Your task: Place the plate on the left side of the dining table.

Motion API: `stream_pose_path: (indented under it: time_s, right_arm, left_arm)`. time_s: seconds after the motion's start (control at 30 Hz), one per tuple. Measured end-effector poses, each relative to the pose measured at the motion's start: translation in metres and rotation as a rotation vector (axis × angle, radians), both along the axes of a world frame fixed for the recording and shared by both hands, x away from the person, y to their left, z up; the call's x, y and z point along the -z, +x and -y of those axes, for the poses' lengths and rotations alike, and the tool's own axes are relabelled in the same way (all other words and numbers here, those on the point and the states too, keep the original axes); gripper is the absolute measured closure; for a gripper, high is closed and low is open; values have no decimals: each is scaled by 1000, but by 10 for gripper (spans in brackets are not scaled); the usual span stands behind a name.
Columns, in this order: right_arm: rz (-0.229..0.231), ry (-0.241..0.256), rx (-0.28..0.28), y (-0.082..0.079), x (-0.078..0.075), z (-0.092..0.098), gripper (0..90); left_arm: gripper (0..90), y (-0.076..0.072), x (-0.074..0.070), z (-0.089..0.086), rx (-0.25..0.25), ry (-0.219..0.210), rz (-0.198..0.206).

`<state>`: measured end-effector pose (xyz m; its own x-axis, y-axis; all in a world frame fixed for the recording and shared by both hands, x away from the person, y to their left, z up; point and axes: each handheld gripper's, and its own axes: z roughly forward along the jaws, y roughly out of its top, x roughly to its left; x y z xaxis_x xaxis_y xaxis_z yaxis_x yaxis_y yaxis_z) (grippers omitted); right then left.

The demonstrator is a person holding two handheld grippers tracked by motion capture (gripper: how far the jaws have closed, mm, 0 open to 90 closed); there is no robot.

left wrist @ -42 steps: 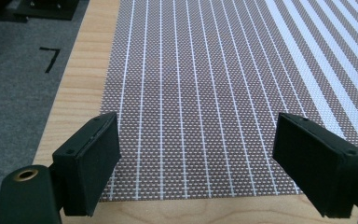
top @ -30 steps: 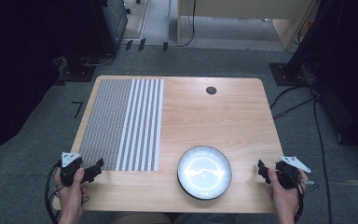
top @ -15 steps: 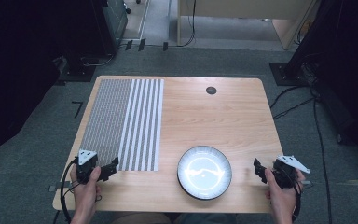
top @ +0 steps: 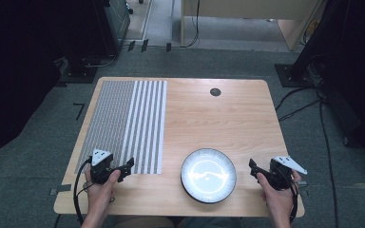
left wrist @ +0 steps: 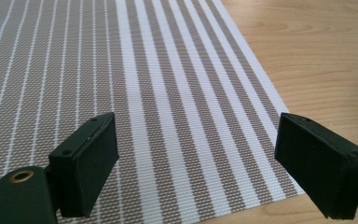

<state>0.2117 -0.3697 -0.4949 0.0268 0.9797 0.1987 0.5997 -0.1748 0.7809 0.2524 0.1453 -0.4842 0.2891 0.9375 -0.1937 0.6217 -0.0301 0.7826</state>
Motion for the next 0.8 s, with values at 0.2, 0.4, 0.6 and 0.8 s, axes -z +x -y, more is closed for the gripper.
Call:
stream_pose_path:
  time_s: [0.2,0.4,0.6,0.8]
  right_arm:
    - [9,8,-16,1,-3,-11,169]
    - [16,26,-35,2,-5,-20,175]
    - [19,40,-56,2,-7,-29,184]
    - [24,54,-73,2,-9,-35,184]
  left_arm:
    - [134,1,1,12,18,14,1]
    - [134,3,2,29,51,23,3]
    - [134,3,3,40,77,30,-1]
    - [134,2,5,58,112,33,-2]
